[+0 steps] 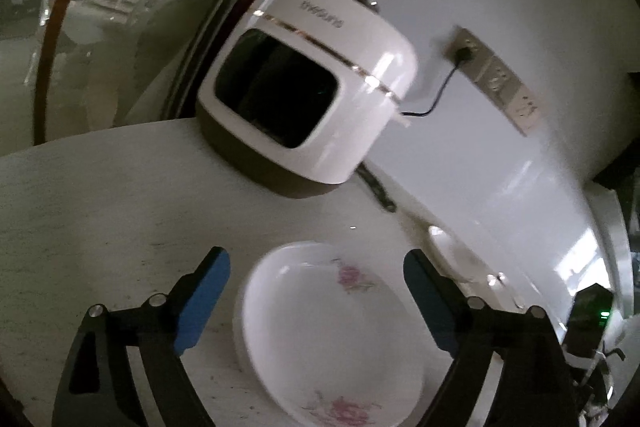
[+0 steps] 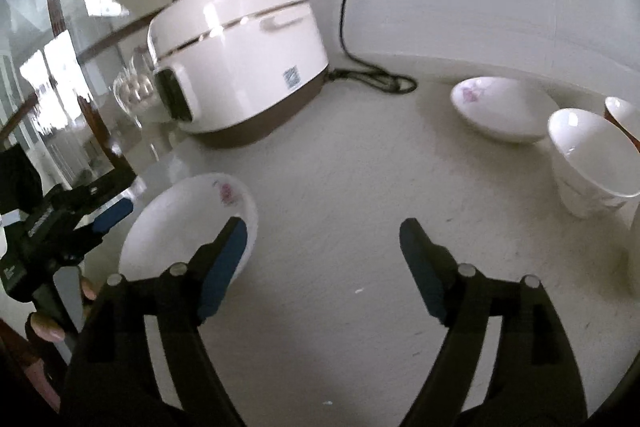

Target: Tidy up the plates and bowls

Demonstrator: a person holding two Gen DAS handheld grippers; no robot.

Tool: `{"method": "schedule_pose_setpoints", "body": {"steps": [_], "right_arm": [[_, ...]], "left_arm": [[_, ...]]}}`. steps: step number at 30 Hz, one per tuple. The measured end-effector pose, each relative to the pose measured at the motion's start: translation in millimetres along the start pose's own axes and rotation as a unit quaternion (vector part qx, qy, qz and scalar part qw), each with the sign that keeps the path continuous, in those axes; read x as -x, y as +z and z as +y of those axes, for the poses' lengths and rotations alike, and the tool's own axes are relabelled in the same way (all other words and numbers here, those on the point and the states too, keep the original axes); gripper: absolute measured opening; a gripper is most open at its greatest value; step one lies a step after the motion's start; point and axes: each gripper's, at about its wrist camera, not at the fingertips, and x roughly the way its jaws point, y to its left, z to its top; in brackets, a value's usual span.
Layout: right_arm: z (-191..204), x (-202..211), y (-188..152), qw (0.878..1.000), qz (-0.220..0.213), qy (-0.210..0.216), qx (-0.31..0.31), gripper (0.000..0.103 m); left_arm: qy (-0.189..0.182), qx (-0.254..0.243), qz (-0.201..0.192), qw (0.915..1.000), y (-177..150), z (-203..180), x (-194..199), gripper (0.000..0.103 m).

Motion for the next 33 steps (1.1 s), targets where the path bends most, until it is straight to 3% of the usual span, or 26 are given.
{"method": "schedule_pose_setpoints", "body": {"steps": [3, 7, 11, 14, 16, 18, 20, 27, 33], "right_arm": [[-26, 1, -1, 0.998, 0.008, 0.012, -0.066, 0.087], [-34, 10, 1, 0.997, 0.013, -0.034, -0.063, 0.093], [-42, 14, 1, 0.996, 0.018, -0.056, -0.07, 0.097], [-55, 6, -3, 0.991, 0.046, -0.096, -0.083, 0.097], [-68, 3, -6, 0.986, 0.064, -0.112, -0.106, 0.097], [-83, 9, -10, 0.983, 0.061, -0.102, -0.143, 0.097], [-91, 13, -11, 0.98, 0.054, -0.101, -0.16, 0.097], [-101, 25, -14, 0.967, 0.042, -0.182, -0.173, 0.097], [-110, 25, -15, 0.961, 0.048, -0.199, -0.185, 0.097]], "left_arm": [[-0.023, -0.012, 0.006, 0.9996, -2, -7, 0, 0.095], [-0.052, -0.052, -0.001, 0.9973, -4, -25, 6, 0.103], [-0.031, -0.122, -0.044, 0.9911, -12, -55, 20, 0.103], [-0.019, -0.18, -0.043, 0.9826, -22, -88, 17, 0.103], [-0.034, -0.228, -0.009, 0.973, -32, -126, 3, 0.103], [-0.045, -0.255, 0.014, 0.9658, -39, -152, -9, 0.103], [-0.03, -0.269, 0.042, 0.9617, -47, -180, -30, 0.103], [0.039, -0.228, 0.149, 0.9615, -59, -210, -128, 0.103], [0.067, -0.175, 0.211, 0.9593, -54, -203, -191, 0.103]]}}
